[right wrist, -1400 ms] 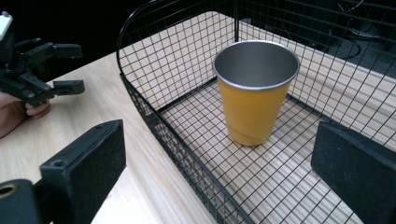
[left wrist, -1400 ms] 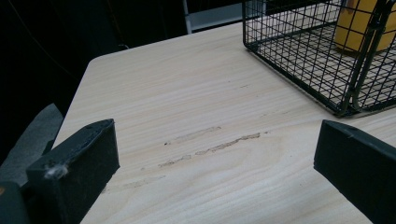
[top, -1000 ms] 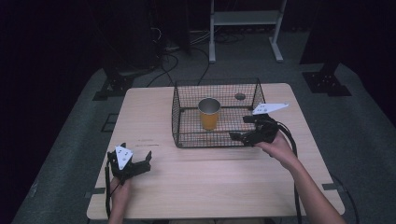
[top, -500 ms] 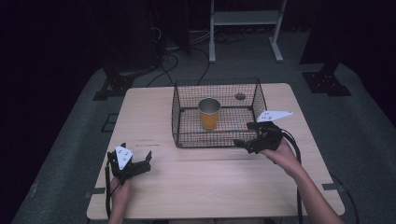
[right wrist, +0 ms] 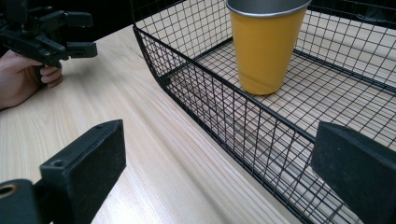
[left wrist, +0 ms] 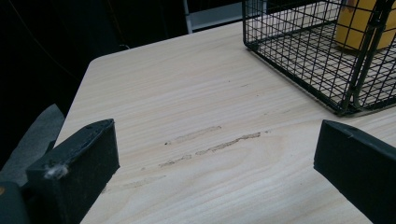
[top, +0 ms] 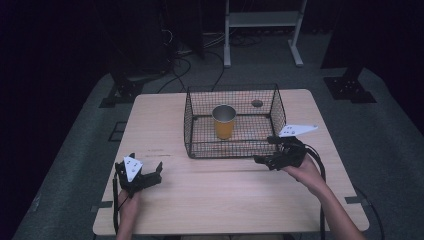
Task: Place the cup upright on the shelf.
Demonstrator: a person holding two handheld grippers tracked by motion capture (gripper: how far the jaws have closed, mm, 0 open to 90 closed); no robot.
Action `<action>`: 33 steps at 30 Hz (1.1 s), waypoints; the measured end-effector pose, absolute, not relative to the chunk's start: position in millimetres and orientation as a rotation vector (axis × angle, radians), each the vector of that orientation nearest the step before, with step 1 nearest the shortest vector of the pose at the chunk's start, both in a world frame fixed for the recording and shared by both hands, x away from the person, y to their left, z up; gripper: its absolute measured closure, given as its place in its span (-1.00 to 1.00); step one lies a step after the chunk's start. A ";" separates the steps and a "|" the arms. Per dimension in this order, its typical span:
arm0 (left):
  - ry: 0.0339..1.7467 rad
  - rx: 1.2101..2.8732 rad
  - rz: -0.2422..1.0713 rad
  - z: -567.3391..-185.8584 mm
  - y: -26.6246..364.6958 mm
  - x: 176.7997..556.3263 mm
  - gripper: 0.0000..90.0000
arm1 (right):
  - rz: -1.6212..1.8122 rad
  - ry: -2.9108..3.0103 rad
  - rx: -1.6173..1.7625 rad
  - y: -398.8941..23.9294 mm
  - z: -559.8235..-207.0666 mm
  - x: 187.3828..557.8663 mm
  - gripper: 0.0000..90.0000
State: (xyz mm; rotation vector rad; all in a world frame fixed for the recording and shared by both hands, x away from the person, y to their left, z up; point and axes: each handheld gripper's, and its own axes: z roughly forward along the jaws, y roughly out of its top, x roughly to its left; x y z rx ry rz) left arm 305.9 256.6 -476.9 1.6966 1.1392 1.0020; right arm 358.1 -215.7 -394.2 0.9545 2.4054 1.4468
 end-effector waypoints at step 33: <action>1.141 1.697 1.004 -477.0 256.5 306.0 -1.00 | 1.446 2.350 1.037 -249.8 -417.2 335.9 -0.94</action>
